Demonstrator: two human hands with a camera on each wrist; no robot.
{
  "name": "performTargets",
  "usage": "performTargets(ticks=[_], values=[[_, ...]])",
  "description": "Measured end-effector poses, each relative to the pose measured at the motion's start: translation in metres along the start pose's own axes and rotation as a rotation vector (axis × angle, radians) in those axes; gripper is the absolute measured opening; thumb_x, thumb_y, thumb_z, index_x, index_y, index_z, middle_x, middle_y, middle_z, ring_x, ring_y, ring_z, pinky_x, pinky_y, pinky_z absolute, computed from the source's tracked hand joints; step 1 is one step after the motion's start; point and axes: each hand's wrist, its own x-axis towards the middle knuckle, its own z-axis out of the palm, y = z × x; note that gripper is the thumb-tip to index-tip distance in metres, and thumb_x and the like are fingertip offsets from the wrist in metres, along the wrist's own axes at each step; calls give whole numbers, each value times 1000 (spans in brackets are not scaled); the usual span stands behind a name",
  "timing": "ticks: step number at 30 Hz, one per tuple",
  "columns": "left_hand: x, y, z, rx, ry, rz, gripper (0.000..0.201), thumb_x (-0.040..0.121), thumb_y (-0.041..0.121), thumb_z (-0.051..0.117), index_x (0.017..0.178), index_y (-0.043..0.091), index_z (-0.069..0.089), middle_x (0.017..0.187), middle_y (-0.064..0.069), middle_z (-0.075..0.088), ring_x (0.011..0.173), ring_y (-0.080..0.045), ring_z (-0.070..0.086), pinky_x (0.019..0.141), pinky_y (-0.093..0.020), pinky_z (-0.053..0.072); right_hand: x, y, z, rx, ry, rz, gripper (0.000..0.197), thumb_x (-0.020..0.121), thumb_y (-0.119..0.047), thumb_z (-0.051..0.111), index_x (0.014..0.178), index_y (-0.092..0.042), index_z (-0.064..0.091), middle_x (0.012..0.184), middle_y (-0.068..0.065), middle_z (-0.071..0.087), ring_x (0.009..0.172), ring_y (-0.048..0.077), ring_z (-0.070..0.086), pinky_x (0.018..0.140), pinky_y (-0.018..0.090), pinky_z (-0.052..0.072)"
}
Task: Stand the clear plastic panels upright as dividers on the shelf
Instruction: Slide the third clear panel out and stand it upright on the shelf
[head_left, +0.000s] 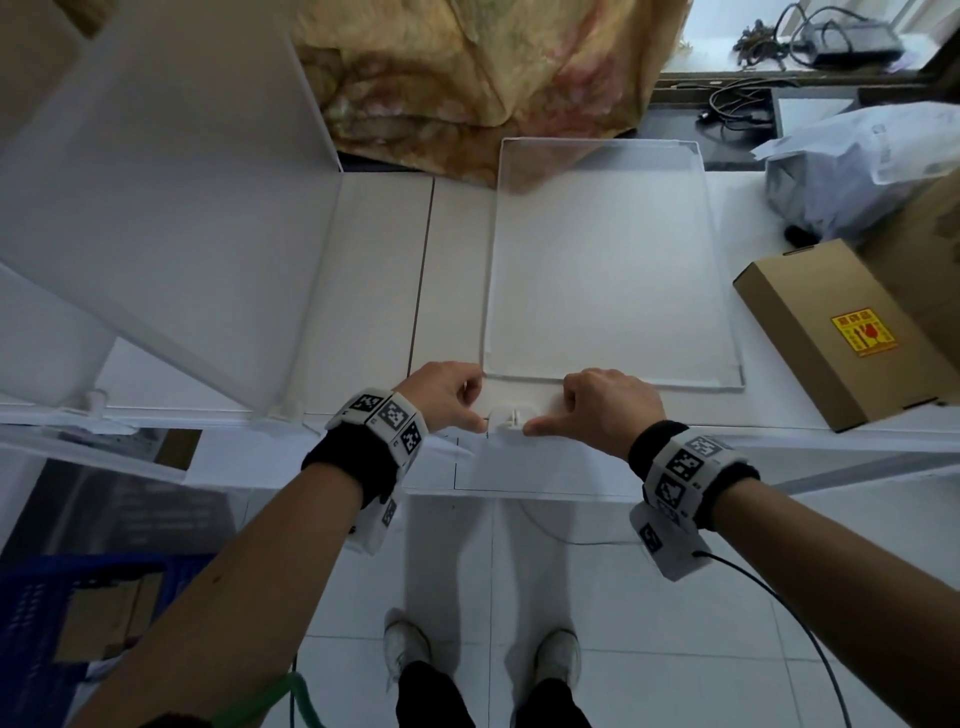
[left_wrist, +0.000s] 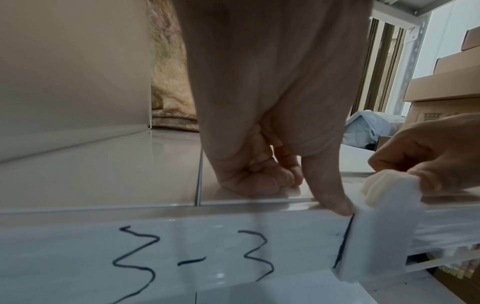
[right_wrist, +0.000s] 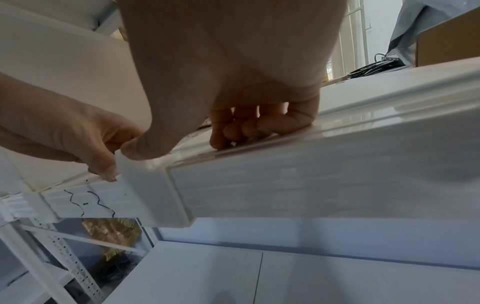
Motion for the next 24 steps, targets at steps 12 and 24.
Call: performTargets(ticks=[12, 24], values=[[-12, 4, -7, -103, 9, -45, 22, 79, 23, 74, 92, 13, 59, 82, 3, 58, 72, -12, 54, 70, -25, 49, 4, 24, -13, 121, 166, -173, 44, 80, -61, 57, 101, -23, 61, 111, 2, 61, 103, 25, 55, 85, 36, 47], [14, 38, -25, -1260, 140, -414, 13, 93, 7, 55, 79, 7, 55, 73, -7, 51, 64, -17, 49, 65, -30, 53, 4, 55, -2, -75, -51, 96, 92, 78, -79, 34, 150, -35, -3, 161, 10, -10, 148, 35, -6, 117, 60, 4]])
